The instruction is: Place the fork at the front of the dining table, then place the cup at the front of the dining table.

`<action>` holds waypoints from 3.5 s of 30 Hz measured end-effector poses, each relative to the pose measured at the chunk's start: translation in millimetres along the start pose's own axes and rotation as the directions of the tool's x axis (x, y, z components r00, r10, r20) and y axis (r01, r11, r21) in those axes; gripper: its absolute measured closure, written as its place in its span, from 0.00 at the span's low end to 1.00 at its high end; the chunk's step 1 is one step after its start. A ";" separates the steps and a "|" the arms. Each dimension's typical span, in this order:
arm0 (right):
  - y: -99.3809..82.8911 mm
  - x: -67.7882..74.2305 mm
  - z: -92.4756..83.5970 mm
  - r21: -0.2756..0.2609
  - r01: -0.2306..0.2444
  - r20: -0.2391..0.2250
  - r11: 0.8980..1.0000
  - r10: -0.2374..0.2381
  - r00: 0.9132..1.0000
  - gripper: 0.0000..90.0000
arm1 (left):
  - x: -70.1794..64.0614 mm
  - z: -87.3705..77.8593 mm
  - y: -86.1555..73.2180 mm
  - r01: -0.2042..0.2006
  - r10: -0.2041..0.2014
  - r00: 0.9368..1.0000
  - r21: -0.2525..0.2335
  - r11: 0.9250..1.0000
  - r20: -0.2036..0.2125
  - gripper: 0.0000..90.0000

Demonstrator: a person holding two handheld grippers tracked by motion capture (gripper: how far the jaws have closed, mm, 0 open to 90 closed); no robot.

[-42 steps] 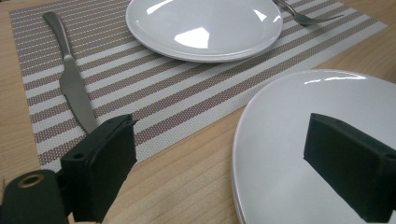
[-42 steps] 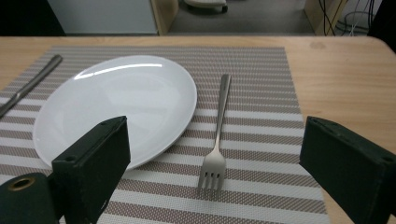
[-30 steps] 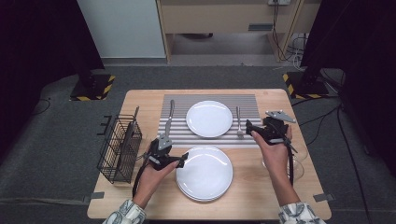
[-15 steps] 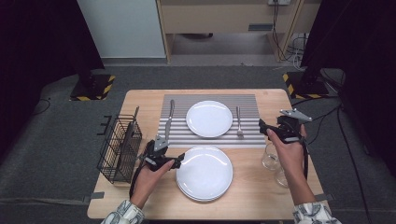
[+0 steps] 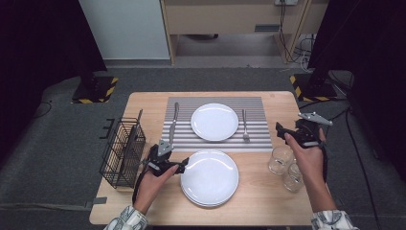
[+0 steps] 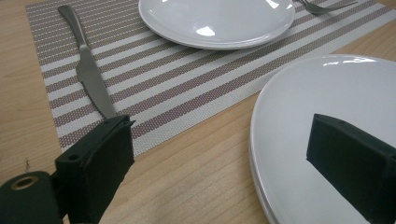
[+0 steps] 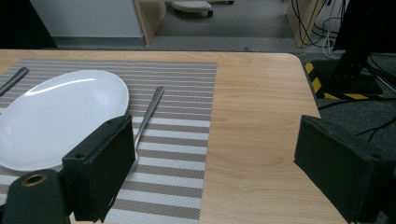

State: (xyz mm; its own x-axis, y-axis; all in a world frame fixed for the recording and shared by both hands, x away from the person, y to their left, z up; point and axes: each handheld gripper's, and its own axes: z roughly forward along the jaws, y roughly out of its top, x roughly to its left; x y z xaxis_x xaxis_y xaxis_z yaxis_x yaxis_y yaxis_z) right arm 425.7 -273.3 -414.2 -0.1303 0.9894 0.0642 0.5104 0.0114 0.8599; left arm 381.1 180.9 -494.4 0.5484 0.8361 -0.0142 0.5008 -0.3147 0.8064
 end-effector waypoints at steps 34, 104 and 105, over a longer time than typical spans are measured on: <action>-33.4 -59.4 -20.4 0.053 0.001 0.017 0.999 -0.002 1.000 0.33 | 3.2 -2.0 -0.3 0.003 -0.003 1.000 -0.012 1.000 -0.016 0.07; -83.0 -85.0 -17.0 0.208 -0.019 0.009 0.978 0.018 1.000 0.74 | 3.4 -1.0 -1.2 -0.001 0.001 1.000 -0.005 1.000 -0.020 0.08; -83.2 -84.7 -16.9 0.208 -0.018 0.008 0.978 0.017 1.000 0.74 | 3.5 -1.0 -1.2 0.000 0.000 1.000 -0.005 1.000 -0.020 0.08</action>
State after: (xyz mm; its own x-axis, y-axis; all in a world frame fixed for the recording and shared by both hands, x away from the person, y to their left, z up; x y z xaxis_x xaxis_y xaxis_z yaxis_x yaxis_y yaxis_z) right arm 379.9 -360.5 -482.6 -0.1146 0.9906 0.0743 0.6786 0.0234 0.7342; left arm 381.8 184.6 -494.8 0.5352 0.8447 -0.0024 0.4972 -0.3127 0.8093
